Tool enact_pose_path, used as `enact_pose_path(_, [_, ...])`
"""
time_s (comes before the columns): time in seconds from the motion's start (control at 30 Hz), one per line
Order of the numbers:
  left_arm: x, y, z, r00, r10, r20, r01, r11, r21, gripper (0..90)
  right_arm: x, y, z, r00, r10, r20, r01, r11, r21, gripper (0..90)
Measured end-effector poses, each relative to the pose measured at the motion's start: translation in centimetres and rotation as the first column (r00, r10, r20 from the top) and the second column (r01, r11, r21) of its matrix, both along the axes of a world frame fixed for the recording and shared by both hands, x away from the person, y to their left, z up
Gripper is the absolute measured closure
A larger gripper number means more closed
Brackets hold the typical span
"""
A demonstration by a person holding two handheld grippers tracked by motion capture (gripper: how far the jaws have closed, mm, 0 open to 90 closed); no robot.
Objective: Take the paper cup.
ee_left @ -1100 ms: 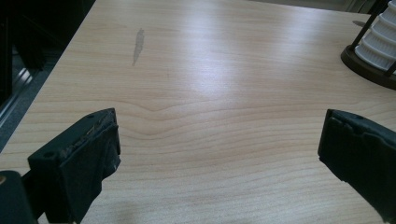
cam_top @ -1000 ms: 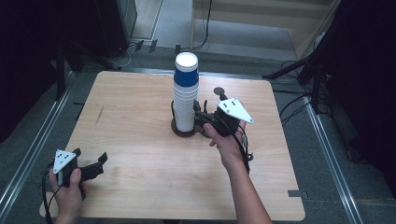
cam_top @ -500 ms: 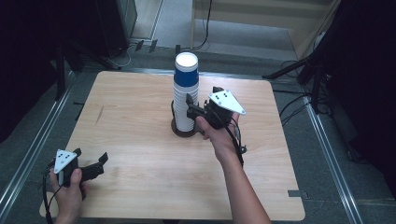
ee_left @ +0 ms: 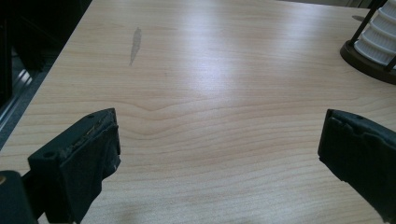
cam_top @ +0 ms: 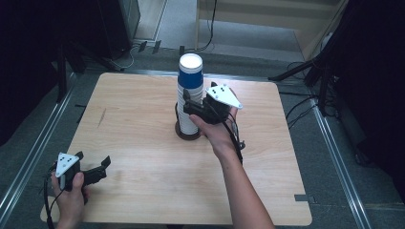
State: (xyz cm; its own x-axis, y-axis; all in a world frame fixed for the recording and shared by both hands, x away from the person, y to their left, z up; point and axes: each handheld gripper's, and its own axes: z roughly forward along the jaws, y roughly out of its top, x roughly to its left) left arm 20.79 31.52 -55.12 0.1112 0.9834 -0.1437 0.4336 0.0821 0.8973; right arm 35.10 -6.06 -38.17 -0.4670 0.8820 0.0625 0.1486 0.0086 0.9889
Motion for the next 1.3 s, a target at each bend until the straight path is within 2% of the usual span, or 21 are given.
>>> enact_pose_path(0.37, [0.0, 0.0, 0.0, 1.0, -0.002, -0.005, 0.002, 1.0, -0.001, 0.0, 1.2, 1.4, 0.0, 0.9998, -0.014, 0.017, 0.014, 0.9999, -0.01, 12.9])
enact_pose_path(0.9, [0.0, 0.0, 0.0, 0.9999, -0.01, -0.009, 0.01, 0.9999, 0.004, 0.0, 2.5, 2.8, 0.2, 0.9995, -0.031, 0.011, 0.031, 0.9995, 0.008, 13.6])
enact_pose_path(1.3, [0.1, 0.0, 0.0, 0.9999, -0.011, -0.007, 0.011, 0.9999, 0.0, 0.0, 3.1, 3.8, 0.5, 0.9978, -0.061, 0.024, 0.061, 0.9981, -0.009, 14.2])
